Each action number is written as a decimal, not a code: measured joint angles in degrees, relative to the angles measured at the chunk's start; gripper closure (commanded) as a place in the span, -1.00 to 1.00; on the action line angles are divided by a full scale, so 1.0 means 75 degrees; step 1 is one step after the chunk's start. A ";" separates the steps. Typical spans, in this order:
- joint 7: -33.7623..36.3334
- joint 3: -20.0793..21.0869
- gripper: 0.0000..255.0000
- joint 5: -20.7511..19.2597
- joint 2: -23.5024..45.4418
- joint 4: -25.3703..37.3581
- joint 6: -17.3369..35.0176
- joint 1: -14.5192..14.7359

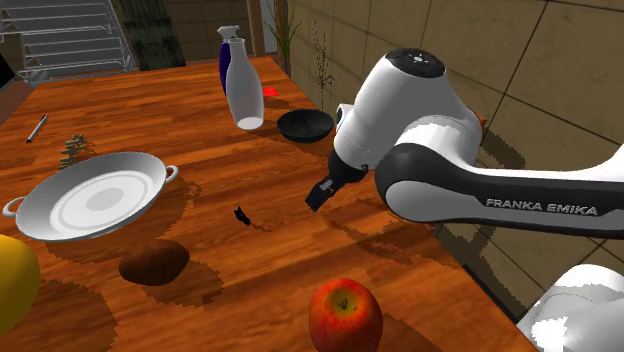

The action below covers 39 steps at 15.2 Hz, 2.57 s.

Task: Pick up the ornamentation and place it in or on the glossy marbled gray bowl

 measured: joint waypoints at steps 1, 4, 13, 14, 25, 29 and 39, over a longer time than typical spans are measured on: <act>0.0122 0.0152 -1.00 -0.0035 0.0130 0.0101 0.0168 0.0008; 0.0444 0.0575 -1.00 -0.0241 0.0630 0.0501 0.0671 -0.0050; 0.1820 0.2045 -1.00 -0.1546 0.2021 0.1864 0.1726 -0.0411; 0.1925 0.2131 -1.00 -0.1653 0.2093 0.1903 0.1793 -0.0434; 0.2471 0.2477 -1.00 -0.2467 0.2859 0.2022 0.2302 -0.0713; 0.2475 0.2478 1.00 -0.2473 0.2863 0.2023 0.2305 -0.0714; 0.2457 0.2474 1.00 -0.2456 0.2859 0.2062 0.2263 -0.0710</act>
